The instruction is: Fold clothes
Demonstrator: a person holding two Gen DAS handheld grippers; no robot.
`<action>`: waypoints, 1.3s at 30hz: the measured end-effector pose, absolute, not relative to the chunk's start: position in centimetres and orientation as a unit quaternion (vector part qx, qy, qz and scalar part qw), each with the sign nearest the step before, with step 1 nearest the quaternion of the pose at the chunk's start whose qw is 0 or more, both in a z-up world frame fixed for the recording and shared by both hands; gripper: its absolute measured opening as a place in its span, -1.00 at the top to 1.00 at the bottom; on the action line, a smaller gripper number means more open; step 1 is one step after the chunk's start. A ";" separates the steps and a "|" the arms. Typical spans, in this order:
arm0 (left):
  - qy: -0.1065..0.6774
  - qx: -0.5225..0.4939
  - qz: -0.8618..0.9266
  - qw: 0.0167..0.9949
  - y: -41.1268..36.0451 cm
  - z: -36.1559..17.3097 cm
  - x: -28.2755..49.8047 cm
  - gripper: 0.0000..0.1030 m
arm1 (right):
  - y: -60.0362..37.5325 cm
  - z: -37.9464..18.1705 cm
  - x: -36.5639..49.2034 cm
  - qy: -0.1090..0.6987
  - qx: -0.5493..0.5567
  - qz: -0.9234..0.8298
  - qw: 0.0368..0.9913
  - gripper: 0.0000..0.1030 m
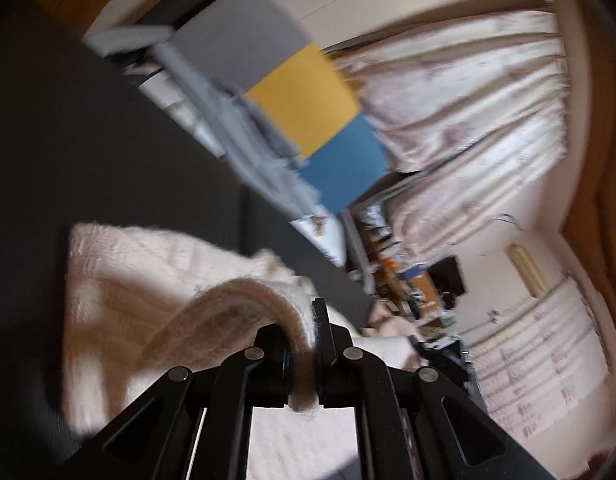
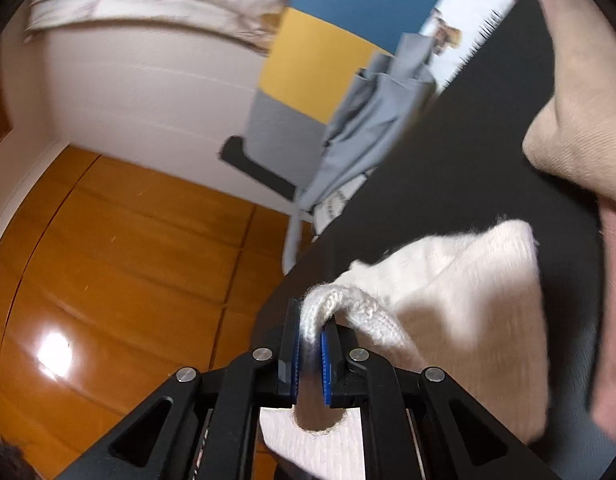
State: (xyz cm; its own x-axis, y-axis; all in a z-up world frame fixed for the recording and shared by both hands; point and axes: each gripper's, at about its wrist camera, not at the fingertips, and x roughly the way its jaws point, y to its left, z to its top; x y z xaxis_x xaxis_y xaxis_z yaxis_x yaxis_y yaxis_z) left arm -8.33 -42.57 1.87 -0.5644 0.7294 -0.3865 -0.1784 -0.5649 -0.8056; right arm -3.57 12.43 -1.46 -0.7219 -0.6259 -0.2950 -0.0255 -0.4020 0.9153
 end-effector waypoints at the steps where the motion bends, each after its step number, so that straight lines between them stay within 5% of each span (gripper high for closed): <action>1: -0.376 -0.380 0.799 0.275 -42.5 0.9 -9.1 0.86 | 12.6 -2.1 -4.3 -0.517 0.326 -0.770 0.184 0.84; 9: -0.432 -0.449 0.764 0.166 -43.2 -4.3 -14.0 0.74 | 14.1 -8.2 -8.1 -0.573 0.377 -0.721 0.095 0.73; 11: -0.428 -0.428 0.783 0.142 -43.5 -3.8 -13.5 0.71 | 14.6 -7.9 -7.8 -0.580 0.348 -0.731 0.089 0.52; 13: -0.387 -0.407 0.819 0.119 -43.0 -2.6 -12.5 0.63 | 14.6 -6.6 -7.3 -0.561 0.323 -0.758 0.080 -0.07; 14: -0.359 -0.401 0.835 0.113 -42.4 -2.0 -12.0 0.63 | 14.3 -5.5 -6.8 -0.534 0.315 -0.781 0.072 -0.11; 21: -0.285 -0.308 0.905 0.066 -39.5 1.7 -7.3 0.62 | 7.2 0.5 -7.2 -0.218 0.340 -0.914 0.038 -0.10; 26: -0.208 -0.371 0.898 0.114 -35.1 0.5 -9.1 0.62 | -0.4 -0.1 -8.4 -0.015 0.369 -0.924 0.100 0.19; 30: -0.140 -0.411 0.897 0.082 -33.0 -1.5 -11.0 0.62 | -4.4 -2.0 -10.7 0.026 0.418 -0.895 0.154 0.38; 37: -0.235 -0.396 0.884 0.074 -35.7 -1.4 -9.9 0.63 | -4.0 -2.8 -13.9 -0.053 0.452 -0.876 0.159 0.38; 39: -0.269 -0.398 0.874 0.077 -36.2 -1.7 -9.8 0.63 | -4.0 -2.7 -14.3 -0.074 0.455 -0.870 0.174 0.25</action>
